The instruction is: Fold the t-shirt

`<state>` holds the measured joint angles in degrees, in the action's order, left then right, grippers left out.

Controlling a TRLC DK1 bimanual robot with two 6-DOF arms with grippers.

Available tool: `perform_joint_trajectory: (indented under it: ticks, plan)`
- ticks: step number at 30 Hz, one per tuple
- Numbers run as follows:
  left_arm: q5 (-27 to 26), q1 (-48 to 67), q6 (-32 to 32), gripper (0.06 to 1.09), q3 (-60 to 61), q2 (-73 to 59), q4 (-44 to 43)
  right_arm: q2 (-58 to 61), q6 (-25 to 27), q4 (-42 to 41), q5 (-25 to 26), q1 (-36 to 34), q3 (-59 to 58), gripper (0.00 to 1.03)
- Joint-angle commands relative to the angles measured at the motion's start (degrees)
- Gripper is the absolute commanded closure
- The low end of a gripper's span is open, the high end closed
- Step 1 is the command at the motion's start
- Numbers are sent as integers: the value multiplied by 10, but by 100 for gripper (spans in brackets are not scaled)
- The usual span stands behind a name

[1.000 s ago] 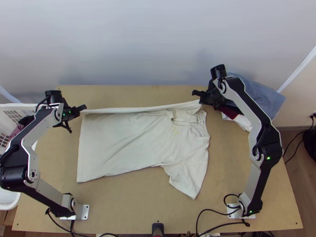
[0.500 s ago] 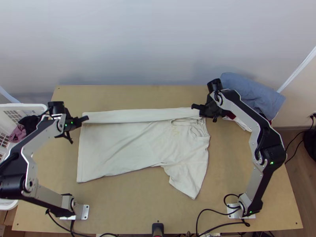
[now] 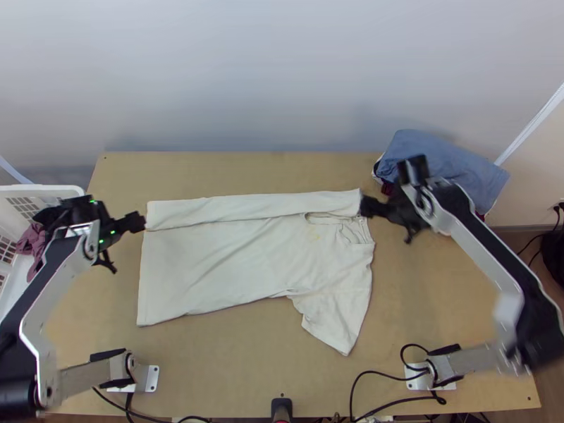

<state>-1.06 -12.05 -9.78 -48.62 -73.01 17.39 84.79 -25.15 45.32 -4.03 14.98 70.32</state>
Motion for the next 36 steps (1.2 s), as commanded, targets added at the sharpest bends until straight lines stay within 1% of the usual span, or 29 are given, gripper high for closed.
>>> perform_joint_trajectory:
  ticks: [1, 4, 6, 8, 9, 11, 14, 17, 19, 20, 21, 23, 27, 28, 30, 31, 32, 36]
  plan:
    - [-6, -3, 29, 12, 20, 60, 20, -74, -19, 17, -4, 4, -79, 5]
    - [-13, -3, 35, 12, 20, 89, 41, -118, -19, 42, -9, 15, -131, 4]
    - [-14, -1, 35, 12, 18, 97, 48, -138, -41, 73, -18, 22, -159, 5]
    - [-14, 0, 35, 12, 17, 102, 53, -147, -56, 110, -75, 24, -184, 5]
    - [-14, 1, 34, 12, 17, 103, 54, -148, -61, 123, -93, 24, -199, 5]
    - [-14, 5, 31, 12, 17, 109, 57, -154, -66, 144, -99, 31, -226, 5]
    - [-14, 12, 25, 13, 16, 112, 63, -161, -68, 138, -102, 44, -264, 9]
    - [-14, 16, 19, 13, 14, 117, 65, -162, -68, 107, -106, 51, -288, 21]
    - [-14, 16, 19, 14, 12, 120, 67, -162, -68, 81, -106, 55, -300, 35]
    - [-14, 15, 19, 14, 12, 121, 68, -162, -68, 64, -106, 57, -307, 44]
    - [-14, 15, 19, 14, 12, 122, 70, -162, -69, 47, -106, 59, -313, 51]
    - [-14, 14, 19, 14, 12, 125, 76, -157, -78, 27, -106, 63, -321, 51]
    - [-14, 9, 19, 14, 13, 127, 79, -145, -79, -4, -106, 72, -332, 51]
    - [-14, 9, 20, 14, 14, 127, 80, -140, -79, -13, -106, 73, -335, 52]
    - [-14, 9, 20, 14, 15, 126, 80, -133, -79, -27, -106, 75, -338, 69]
    - [-14, 9, 20, 14, 15, 127, 80, -132, -79, -37, -106, 76, -341, 75]
    - [-14, 9, 20, 14, 14, 126, 80, -130, -80, -45, -106, 77, -344, 77]
    - [-13, 7, 23, 14, 13, 126, 80, -111, -78, -46, -106, 77, -346, 77]
